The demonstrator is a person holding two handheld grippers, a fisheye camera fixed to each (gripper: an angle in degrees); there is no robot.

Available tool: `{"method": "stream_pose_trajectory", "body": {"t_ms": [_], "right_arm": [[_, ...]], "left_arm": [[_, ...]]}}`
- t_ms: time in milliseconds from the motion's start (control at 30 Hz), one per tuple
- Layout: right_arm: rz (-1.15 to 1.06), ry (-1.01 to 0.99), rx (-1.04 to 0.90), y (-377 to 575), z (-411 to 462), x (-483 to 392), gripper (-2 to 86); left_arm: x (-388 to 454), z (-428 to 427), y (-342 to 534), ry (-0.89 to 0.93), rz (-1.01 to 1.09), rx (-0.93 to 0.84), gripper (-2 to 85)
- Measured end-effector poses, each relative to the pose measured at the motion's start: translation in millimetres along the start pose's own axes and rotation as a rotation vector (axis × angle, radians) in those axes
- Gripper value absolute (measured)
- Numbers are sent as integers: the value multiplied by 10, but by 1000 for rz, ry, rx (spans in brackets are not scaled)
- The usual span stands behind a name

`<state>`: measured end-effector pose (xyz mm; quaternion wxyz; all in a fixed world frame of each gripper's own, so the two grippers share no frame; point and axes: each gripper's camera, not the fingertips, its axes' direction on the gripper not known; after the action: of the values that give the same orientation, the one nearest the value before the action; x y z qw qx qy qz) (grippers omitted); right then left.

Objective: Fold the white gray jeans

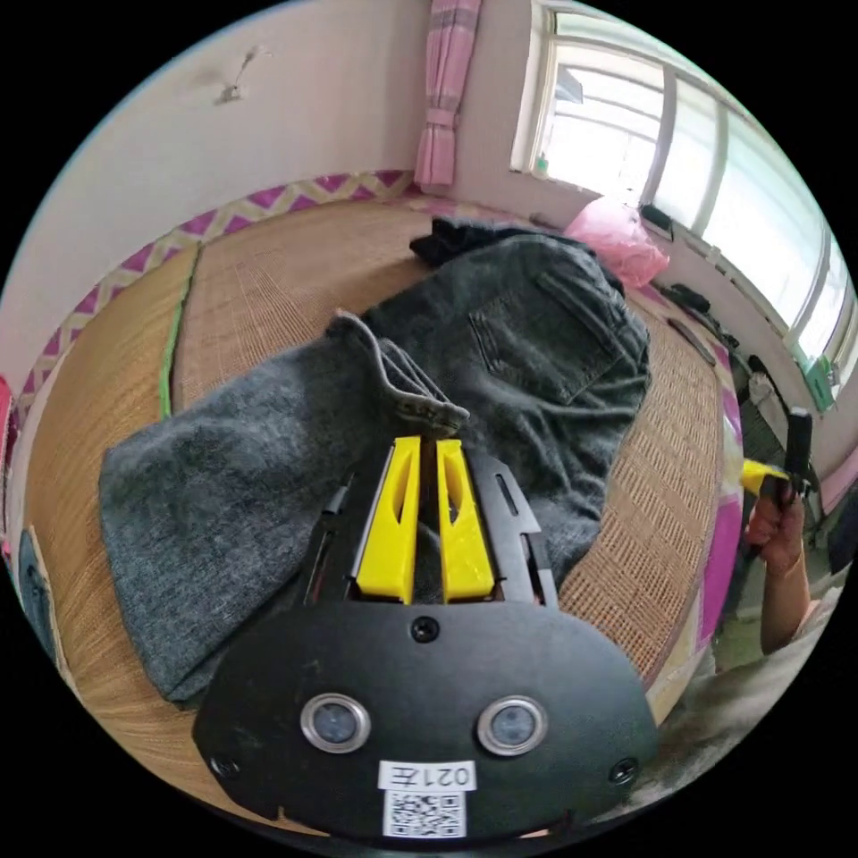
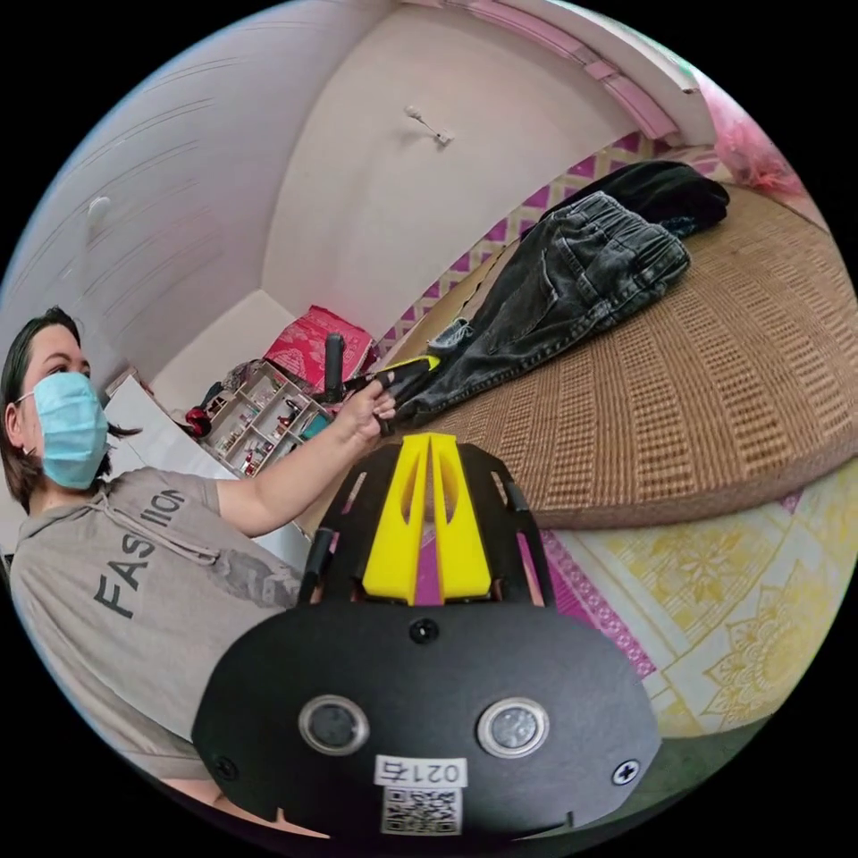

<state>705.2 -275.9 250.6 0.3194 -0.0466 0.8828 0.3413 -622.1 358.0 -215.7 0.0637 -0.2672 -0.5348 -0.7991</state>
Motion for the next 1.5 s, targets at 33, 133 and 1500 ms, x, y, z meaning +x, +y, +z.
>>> {"method": "stream_pose_trajectory", "body": {"t_ms": [33,133,1500], "right_arm": [[7,36,20,-121,-26,46,45],[159,145,76,-489,-65,368,128],[-997,765,-328,-250,6089,-4298,55]], "left_arm": [[-92,-60,21,73,-10,23,52],[-315,-230,118,344,0,91,58],[-1660,-2222,3208,239,-225,359,-10]]}}
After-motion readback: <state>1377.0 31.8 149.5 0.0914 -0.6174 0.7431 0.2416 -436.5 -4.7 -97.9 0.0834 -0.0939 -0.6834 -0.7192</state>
